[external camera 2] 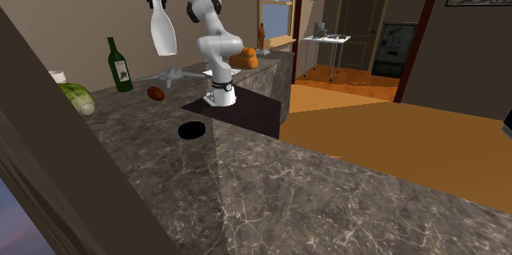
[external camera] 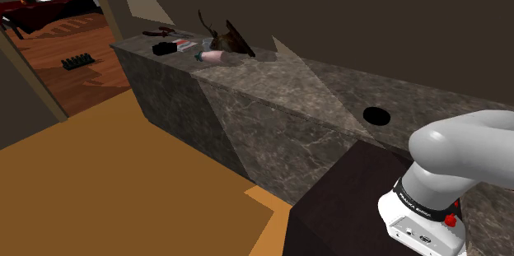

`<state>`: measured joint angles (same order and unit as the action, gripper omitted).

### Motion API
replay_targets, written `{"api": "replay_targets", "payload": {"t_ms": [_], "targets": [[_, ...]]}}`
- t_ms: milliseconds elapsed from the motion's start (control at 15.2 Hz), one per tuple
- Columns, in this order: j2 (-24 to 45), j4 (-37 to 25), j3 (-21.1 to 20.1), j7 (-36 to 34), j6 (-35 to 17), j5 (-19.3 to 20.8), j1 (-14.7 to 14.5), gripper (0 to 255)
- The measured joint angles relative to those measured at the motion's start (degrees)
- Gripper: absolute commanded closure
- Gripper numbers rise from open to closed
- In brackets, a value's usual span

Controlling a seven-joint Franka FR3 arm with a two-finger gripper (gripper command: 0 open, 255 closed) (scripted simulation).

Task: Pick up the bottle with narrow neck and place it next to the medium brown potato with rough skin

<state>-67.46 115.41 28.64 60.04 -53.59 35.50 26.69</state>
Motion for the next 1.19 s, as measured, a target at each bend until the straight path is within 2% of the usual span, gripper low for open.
{"api": "replay_targets", "payload": {"t_ms": [1188], "targets": [[-11.0, 17.5, 4.4, -2.4, -6.7, 4.3, 2.9, 255]]}}
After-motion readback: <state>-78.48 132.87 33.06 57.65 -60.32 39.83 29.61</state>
